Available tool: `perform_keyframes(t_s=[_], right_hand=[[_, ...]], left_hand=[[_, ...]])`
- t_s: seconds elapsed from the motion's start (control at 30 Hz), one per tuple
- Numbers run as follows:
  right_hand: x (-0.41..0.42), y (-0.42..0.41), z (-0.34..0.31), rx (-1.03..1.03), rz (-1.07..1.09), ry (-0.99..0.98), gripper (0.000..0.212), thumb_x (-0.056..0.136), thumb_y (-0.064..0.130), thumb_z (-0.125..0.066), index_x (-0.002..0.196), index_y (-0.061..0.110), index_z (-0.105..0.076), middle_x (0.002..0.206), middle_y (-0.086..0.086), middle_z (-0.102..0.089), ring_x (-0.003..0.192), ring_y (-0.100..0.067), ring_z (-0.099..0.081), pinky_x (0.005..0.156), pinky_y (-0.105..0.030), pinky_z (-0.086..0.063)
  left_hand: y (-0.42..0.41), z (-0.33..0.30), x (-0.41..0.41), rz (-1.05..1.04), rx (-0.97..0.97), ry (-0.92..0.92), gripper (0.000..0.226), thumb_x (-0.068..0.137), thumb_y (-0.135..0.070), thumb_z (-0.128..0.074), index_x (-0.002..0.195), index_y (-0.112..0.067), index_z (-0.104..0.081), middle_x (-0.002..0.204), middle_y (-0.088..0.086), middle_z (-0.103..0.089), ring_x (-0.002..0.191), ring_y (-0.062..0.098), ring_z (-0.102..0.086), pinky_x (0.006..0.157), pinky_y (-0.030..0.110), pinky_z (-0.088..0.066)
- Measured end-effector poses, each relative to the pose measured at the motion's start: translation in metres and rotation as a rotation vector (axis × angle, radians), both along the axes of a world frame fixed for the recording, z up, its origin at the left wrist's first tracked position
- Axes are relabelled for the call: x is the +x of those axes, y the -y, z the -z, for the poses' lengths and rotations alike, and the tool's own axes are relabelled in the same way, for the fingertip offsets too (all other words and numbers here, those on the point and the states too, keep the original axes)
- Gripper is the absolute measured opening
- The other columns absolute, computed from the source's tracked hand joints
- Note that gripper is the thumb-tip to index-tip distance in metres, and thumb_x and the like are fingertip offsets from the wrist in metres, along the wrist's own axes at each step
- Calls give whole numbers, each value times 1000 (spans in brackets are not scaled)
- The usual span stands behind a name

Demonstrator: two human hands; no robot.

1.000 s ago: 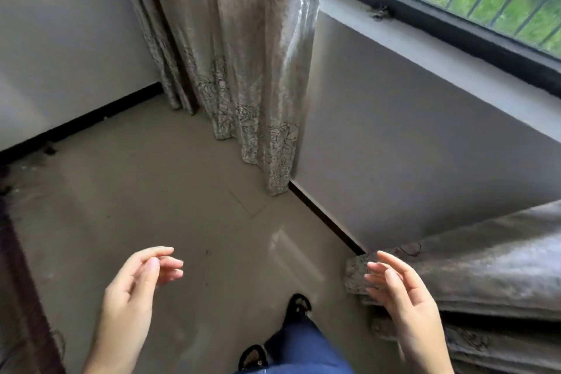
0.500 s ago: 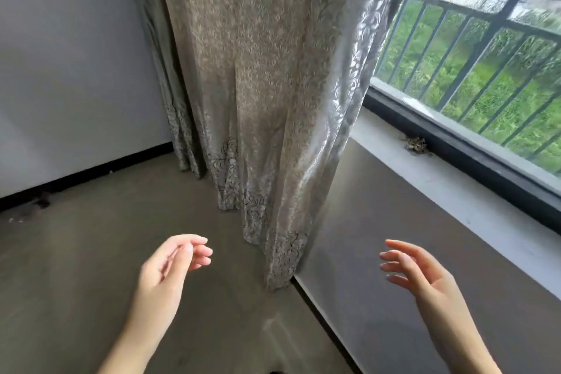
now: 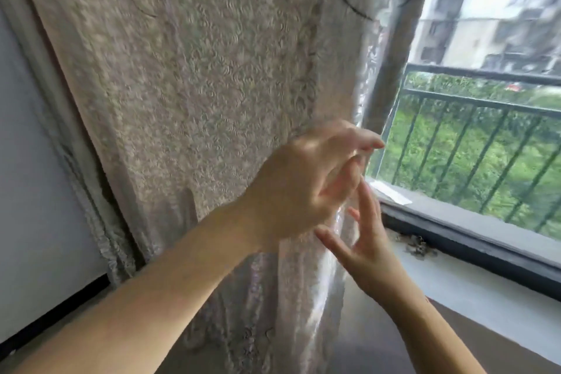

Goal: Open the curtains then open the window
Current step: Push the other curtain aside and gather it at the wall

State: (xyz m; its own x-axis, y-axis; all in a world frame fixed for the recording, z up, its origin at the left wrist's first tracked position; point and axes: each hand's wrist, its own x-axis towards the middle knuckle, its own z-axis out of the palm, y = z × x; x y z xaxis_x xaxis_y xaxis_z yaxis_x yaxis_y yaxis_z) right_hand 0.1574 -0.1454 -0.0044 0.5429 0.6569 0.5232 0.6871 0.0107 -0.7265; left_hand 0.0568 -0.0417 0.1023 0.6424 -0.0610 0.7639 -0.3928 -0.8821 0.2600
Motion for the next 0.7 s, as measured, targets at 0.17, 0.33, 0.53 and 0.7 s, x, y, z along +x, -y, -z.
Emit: perform_keyframes(t_s=[0.17,0.33,0.53,0.7], right_hand=[[-2,-90,-17,207,172,-29,103,71,56,-66,146,24,-4,153,-7,-15,142,-19,-15,113,-52,-24],[-13,-169,-23,322,117,-135,86,75,45,-68,140,44,-13,149,2,-29,136,-9,-30,112,-45,-29],[-15,-268,-49,204,153,-37,70,79,6,-32,129,54,-21,142,11,-36,129,7,-29,109,-15,-24],[-14,-373,-60,251,64,71,54,94,12,-27,144,31,-23,153,10,-27,139,-5,-23,113,-37,-28]], left_hand=[[-71,-62,50,18,885,212,25,85,-17,-48,102,-11,-65,96,8,-71,96,28,-65,97,53,-45],[-153,-100,65,-92,1310,198,41,89,-35,-32,78,-13,-64,78,6,-69,88,28,-67,109,59,-26],[-263,-111,72,-91,1452,313,51,89,-35,-36,51,-14,-62,50,3,-65,50,23,-60,89,41,-50],[-369,-118,78,-259,1425,215,67,90,-37,-25,40,-11,-62,37,0,-61,36,15,-53,69,28,-43]])
